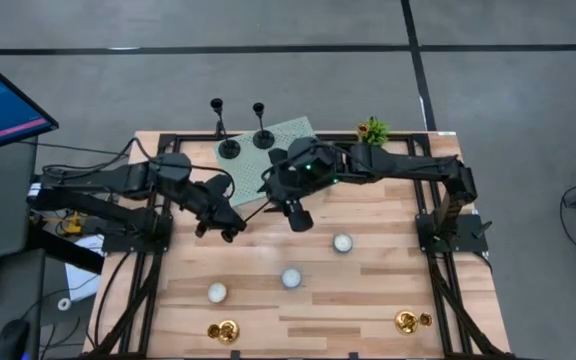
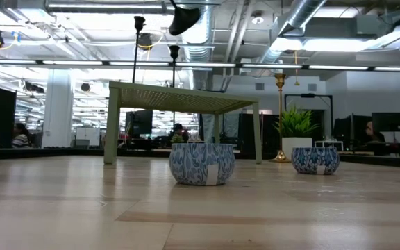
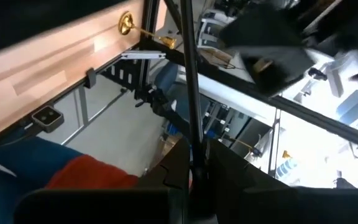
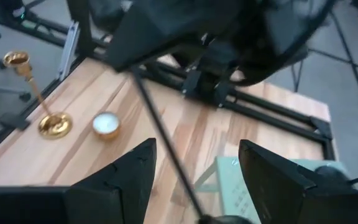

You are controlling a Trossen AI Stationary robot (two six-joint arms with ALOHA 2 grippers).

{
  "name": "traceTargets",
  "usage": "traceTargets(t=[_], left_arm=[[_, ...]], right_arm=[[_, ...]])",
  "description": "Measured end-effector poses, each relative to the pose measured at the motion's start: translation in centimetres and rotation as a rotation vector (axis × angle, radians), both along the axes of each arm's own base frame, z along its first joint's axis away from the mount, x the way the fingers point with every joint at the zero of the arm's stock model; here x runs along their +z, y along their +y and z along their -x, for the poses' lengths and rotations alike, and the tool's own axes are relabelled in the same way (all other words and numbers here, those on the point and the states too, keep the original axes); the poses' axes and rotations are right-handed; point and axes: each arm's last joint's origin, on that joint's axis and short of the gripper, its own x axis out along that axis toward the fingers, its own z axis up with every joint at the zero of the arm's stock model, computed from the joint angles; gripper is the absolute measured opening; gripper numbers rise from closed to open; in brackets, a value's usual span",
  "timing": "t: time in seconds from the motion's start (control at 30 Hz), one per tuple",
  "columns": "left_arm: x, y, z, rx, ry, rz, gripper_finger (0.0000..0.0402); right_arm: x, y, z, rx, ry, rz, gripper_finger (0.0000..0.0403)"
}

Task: Pick & Place candle stick holders
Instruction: Put the black candle holder on the shelf aligned with the other black candle holders

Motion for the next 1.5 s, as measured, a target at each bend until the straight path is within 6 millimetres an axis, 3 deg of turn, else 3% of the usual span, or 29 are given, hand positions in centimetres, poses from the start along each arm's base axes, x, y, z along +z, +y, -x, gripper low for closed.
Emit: traceTargets(t=[0.8, 0.93, 1.27, 1.5], left_arm=[[0.0, 0.8, -0.6, 0.039, -0.029, -0.02, 0.0038], [-0.1, 0.8, -0.8, 0.037, -0.027, -0.02, 0.0038], [0.0, 0.8, -0.8, 0.043, -0.025, -0.003, 0.0038], [0.0, 0.9, -0.9, 0.075, -0.032, -0.013, 0.005]], right_arm=[[-1.8, -0.7, -1.3, -0.022, 0.048, 0.002, 0.0213], [-1.8, -0.9, -1.3, -0.026, 0.05, 0.004, 0.0175], [-2.1, -0.8, -1.1, 0.002, 0.076, 0.013, 0.0017], [-2.1, -0.7, -1.1, 0.001, 0.083, 0.002, 0.0007]])
